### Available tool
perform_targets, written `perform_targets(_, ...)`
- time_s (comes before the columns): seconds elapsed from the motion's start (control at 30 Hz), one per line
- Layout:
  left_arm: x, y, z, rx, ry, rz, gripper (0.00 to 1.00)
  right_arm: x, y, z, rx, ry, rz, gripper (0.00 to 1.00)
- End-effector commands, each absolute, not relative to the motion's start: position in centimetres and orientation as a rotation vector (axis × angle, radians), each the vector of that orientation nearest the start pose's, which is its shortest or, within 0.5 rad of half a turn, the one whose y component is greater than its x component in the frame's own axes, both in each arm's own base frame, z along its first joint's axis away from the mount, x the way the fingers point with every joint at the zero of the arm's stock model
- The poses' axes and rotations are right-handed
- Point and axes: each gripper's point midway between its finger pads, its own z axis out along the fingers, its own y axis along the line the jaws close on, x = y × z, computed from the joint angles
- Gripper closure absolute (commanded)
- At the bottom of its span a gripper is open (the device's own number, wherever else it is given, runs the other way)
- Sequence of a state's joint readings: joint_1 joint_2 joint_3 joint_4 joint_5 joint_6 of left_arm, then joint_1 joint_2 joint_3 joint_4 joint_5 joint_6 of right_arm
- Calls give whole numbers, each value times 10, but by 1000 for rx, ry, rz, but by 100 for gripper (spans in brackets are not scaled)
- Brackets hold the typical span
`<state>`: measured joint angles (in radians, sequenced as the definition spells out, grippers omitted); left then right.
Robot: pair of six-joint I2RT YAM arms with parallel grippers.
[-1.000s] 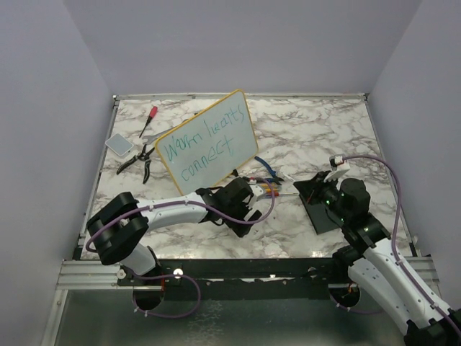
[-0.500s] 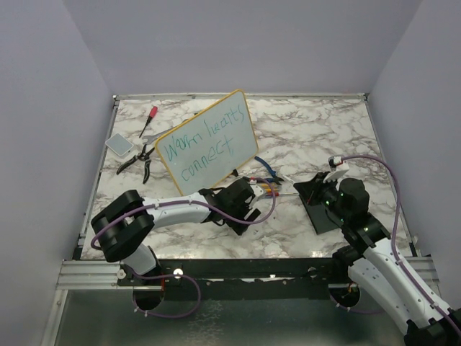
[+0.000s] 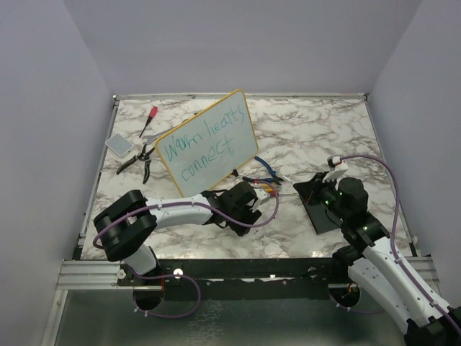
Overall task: Write a sentence on the whiteboard
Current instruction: Close the whiteboard marker at the center of the board.
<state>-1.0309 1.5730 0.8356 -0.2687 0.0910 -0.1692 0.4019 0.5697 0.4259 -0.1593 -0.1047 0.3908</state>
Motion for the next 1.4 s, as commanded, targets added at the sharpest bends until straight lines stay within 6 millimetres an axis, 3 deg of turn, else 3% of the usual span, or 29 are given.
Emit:
perform_targets(0.0,138,-327,34,1131,2418,-716,47,238,139,171,-109,1924,634,99)
perform_targets(0.37,127,-349,32,946,2434,-872,46,240,141,173,-118,1921,637,99)
perform_targets(0.73,151,-365,33,728,2304,-923,46,239,139,178,-108,1902,639,99)
perform_targets(0.97,174,-353,18,721,2252,-754,46,238,138,185,-107,1887,638,99)
perform_targets(1.13,173,-359,36,776,2175,-793,45,237,135,187,-88,1880,631,99)
perform_targets(1.37,161,-348,86,904,2045,-838,39,238,134,192,-82,1869,624,99)
